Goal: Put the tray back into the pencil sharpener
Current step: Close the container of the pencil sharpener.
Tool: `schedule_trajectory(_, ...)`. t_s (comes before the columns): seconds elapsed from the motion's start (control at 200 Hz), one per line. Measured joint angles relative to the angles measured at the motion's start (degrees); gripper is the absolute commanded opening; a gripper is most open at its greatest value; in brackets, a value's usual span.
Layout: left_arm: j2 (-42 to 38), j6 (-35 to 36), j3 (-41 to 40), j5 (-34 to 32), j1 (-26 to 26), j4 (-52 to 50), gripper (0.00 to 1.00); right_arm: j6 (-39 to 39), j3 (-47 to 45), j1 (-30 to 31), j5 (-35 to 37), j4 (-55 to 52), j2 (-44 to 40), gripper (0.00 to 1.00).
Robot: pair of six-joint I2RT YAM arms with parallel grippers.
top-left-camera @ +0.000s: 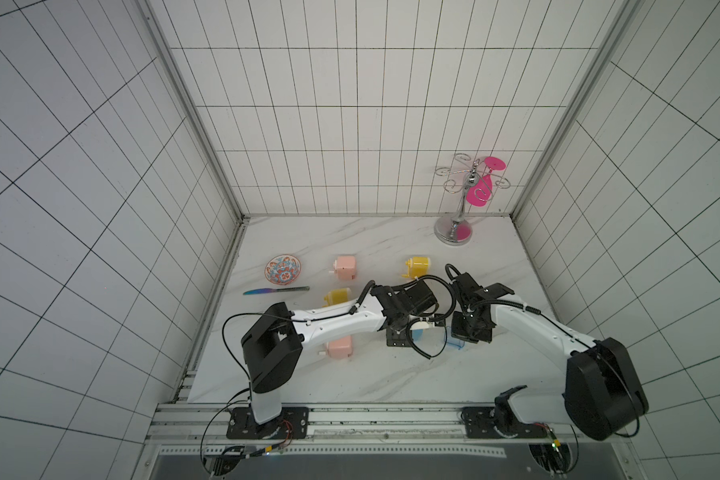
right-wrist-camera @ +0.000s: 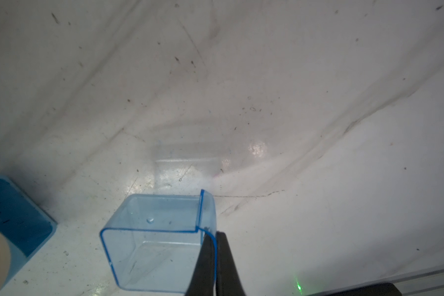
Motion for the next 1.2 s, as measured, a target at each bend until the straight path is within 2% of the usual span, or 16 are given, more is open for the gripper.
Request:
schedule_trajectory(0.18,1.42,1.14,2.73,0.52,0.07,1.18,0.81,-0.92,0.00,-1.53,-1.66,0.04,-0.22,0.00)
schedule_trajectory(0.485,7.23,0.20,4.85,6.54,0.76,1.27,0.76,-2.54,0.00,-3.87,-4.96,0.24,-2.43,0.01)
schedule_trajectory(0.69,9.73,-0.61,6.29,9.31,1.92,0.50,0.63,-3.28,0.00,-4.24,-6.54,0.35,-2.69,0.01)
schedule_trajectory(0.845,9.75,-0.92,6.84,11.26,2.71,-0.48,0.57,-3.82,0.00,-4.24,-7.37,0.79,-2.67,0.00)
schedule_trajectory(1.199,9.75,-0.92,6.88,13.62,3.17,-0.76,0.56,-5.68,0.00,-4.22,-11.23,2.95,-0.55,0.00)
